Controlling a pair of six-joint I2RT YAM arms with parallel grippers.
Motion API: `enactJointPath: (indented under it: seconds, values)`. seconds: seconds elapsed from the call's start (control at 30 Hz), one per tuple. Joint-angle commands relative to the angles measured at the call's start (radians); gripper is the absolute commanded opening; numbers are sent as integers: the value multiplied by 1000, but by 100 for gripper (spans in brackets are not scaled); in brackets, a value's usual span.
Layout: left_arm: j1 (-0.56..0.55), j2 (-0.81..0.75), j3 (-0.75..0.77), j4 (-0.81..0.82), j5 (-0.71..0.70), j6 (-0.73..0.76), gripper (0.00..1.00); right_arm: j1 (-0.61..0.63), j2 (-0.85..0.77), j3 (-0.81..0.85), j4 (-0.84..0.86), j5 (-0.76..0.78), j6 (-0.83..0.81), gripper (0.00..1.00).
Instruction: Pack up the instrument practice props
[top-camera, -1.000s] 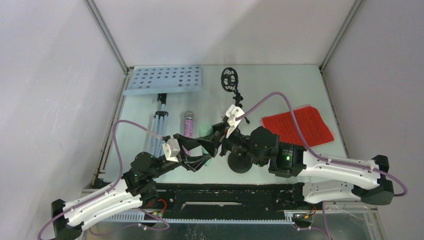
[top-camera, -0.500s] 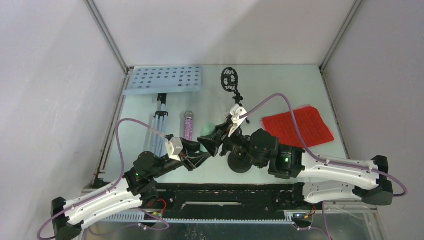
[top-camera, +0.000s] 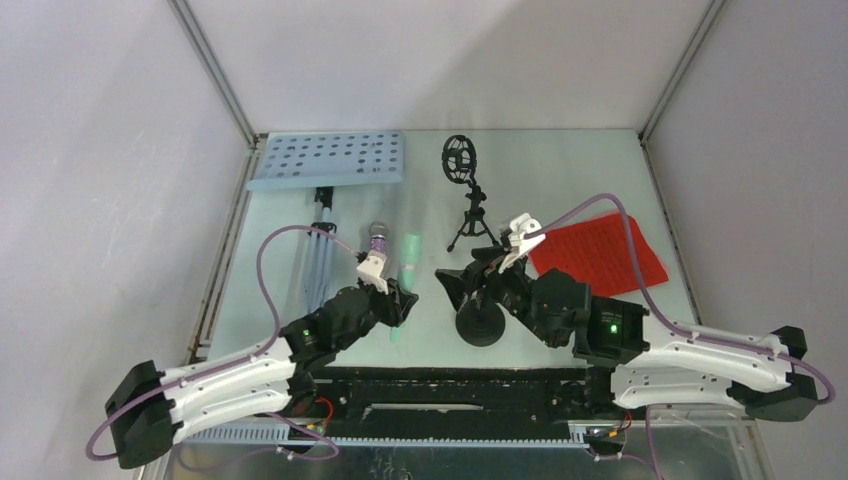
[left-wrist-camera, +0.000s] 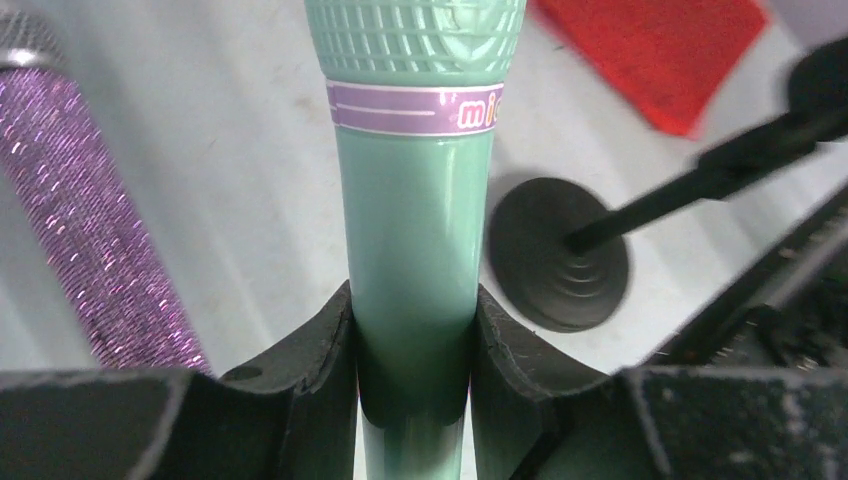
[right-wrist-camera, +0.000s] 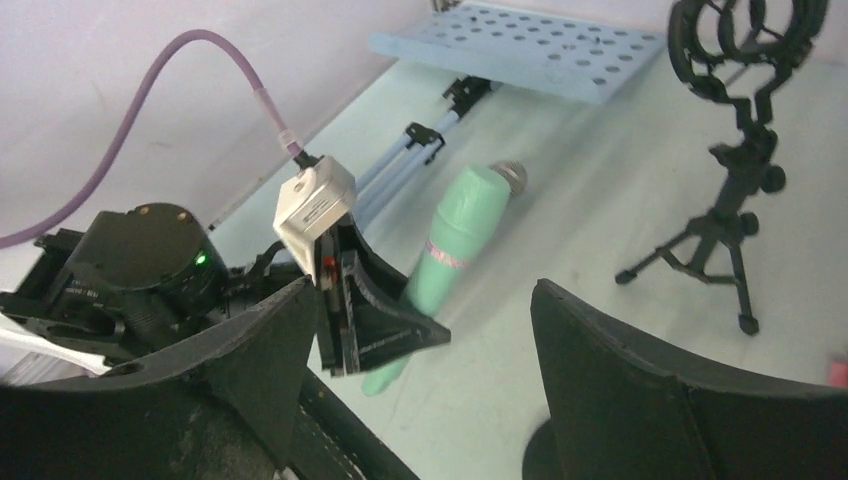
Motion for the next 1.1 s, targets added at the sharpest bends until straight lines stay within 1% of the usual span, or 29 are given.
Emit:
enactJointPath:
  seconds: [0.0,0.1,0.23,0.33,0.4,0.63,0.77,1.0,1.07]
  values:
    - [66,109,72,-54,-83,-119,0,9,-61,-14,-94,68,96,85]
    - [107,201,122,-88,-102,-152,0,10,-100,-18,-156,93,148,85]
    - [174,384,255,-186,-61,-164,0,9,-139,-32,-236,127,228,86]
    - [190,503,350,-231,-45,-160,0,10,-155,-32,-295,142,276,85]
    - [192,567,401,-257,-58,-162,0,11,-167,-33,-324,149,302,85]
    - [231,757,525,-346,-94,-170,0,12,-221,-32,-416,170,374,85]
    - [241,815,553,-374,-115,-174,0,12,-244,-32,-456,184,399,85]
    - [254,851,571,-390,-115,-170,0,13,-249,-42,-494,196,426,85]
    - [260,857,572,-392,-115,-175,5,12,-251,-53,-491,192,432,85]
